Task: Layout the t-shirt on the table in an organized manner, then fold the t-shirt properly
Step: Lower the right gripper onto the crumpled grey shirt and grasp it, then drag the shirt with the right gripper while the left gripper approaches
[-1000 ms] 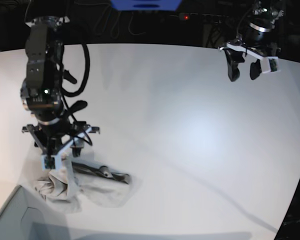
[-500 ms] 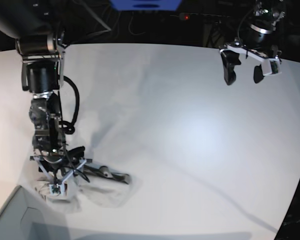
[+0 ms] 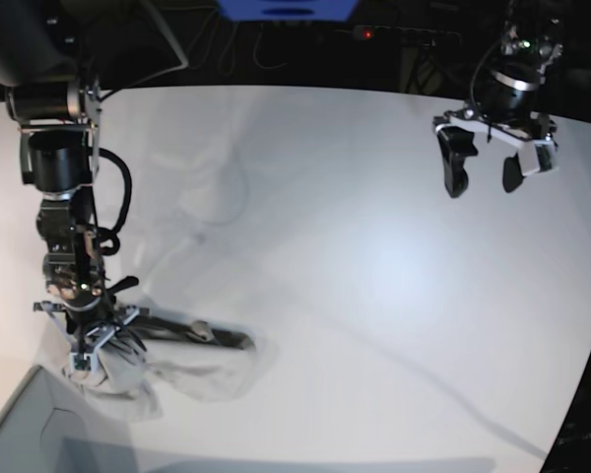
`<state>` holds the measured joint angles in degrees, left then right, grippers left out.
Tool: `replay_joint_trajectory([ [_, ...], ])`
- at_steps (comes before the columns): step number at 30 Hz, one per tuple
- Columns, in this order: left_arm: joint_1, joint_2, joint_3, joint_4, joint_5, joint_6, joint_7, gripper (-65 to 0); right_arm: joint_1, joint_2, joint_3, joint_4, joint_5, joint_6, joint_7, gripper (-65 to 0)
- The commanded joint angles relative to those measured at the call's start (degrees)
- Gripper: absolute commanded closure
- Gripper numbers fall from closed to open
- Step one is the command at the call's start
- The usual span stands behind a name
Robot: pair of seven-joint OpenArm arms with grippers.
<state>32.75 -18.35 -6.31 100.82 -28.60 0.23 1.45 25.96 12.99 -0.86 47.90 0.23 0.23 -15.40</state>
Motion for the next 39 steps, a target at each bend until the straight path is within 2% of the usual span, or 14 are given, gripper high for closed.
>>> replay_joint_trajectory([
  [1,-0.4,-0.4,-0.1,0.9,0.1,-0.2,-1.4,-52.4,1.1,0.4,0.2,2.8,-0.3,0.1,0.8,-0.3],
  [2,-1.0,-0.4,-0.1,0.9,0.1,-0.2,-1.4,-52.4,-0.4,0.4,0.2,5.4,-0.3,0.2,-0.6,-2.5],
  [4,-2.2,-0.4,-0.1,0.9,0.1,-0.4,-1.4,-52.4,-4.5,0.4,0.2,14.4,-0.2,0.2,-2.4,0.0],
  [10,-9.6,0.9,2.7,-4.0,0.1,-0.4,-1.3,-52.4,-21.3,-0.7,0.3,45.4,0.1,0.3,-6.4,0.0],
  [16,-20.3,0.9,12.2,-13.6,0.1,-0.4,-1.4,-52.4,-33.0,-1.3,0.6,64.2,0.1,0.3,-6.8,0.0],
  [19,-26.2,2.0,17.3,-18.7,0.1,-0.4,-1.7,-52.4,-36.2,-1.4,3.5,66.9,0.1,0.3,-6.6,0.0],
  [21,-30.4,3.6,19.4,-23.3,0.1,-0.4,-1.8,-52.4,-36.7,-2.7,7.0,66.9,0.1,0.3,-6.7,0.0],
  [26,-37.2,8.2,21.0,-31.1,0.1,-0.5,-1.8,-52.4,-36.6,-5.7,19.5,66.8,0.1,0.3,-6.7,0.0],
  [30,-40.5,10.3,21.0,-33.4,0.1,-0.5,-1.8,-52.4,-37.3,-7.9,26.4,66.7,0.1,0.3,-6.8,0.0],
  [35,-44.7,12.4,21.0,-36.7,0.4,-0.5,-1.8,-52.4,-39.2,-10.3,29.8,65.6,0.1,0.3,-6.8,0.0],
  [39,-50.7,16.2,21.0,-45.1,0.5,-0.5,-1.8,-52.4,-41.1,-11.8,30.4,65.5,0.1,0.3,-6.8,0.0],
])
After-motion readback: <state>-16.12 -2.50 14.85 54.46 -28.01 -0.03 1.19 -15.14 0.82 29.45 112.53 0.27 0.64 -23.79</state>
